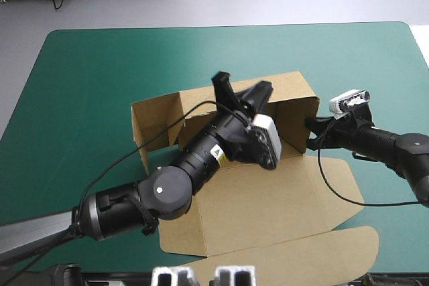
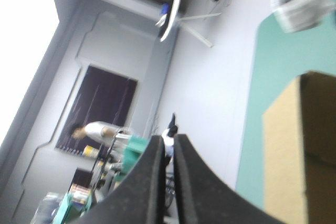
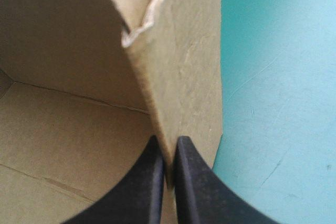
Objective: Fold the box
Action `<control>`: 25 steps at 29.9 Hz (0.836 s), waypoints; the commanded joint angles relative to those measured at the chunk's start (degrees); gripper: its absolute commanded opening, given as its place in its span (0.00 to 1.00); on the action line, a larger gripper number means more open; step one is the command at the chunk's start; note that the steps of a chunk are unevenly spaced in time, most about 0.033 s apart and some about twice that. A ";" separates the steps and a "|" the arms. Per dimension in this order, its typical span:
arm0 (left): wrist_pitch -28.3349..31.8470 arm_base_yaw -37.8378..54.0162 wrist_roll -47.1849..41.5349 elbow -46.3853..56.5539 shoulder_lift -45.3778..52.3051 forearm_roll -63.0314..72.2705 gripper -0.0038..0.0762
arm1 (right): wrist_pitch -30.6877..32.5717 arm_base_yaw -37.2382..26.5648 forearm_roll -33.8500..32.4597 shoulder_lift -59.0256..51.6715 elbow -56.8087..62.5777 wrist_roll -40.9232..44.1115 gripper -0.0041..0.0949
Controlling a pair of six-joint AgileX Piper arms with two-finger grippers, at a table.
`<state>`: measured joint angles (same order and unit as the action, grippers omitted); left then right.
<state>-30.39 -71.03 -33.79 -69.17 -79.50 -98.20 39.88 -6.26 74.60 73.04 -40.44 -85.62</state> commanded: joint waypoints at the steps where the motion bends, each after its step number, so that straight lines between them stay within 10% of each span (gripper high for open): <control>1: -7.07 3.39 -2.43 -5.87 2.37 -4.03 0.04 | 1.15 -0.06 1.65 -1.31 -4.38 5.43 0.04; 13: -3.07 38.00 -7.36 -15.18 2.37 26.99 0.05 | 10.71 -0.06 -33.71 -0.27 -26.60 46.39 0.04; 25: -16.15 67.11 35.55 -15.18 2.37 90.31 0.05 | 29.27 4.84 -45.07 17.20 -48.36 59.63 0.04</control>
<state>-43.82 -8.12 -6.78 -82.37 -79.09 -18.08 68.50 -3.78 29.78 88.77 -83.72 -27.18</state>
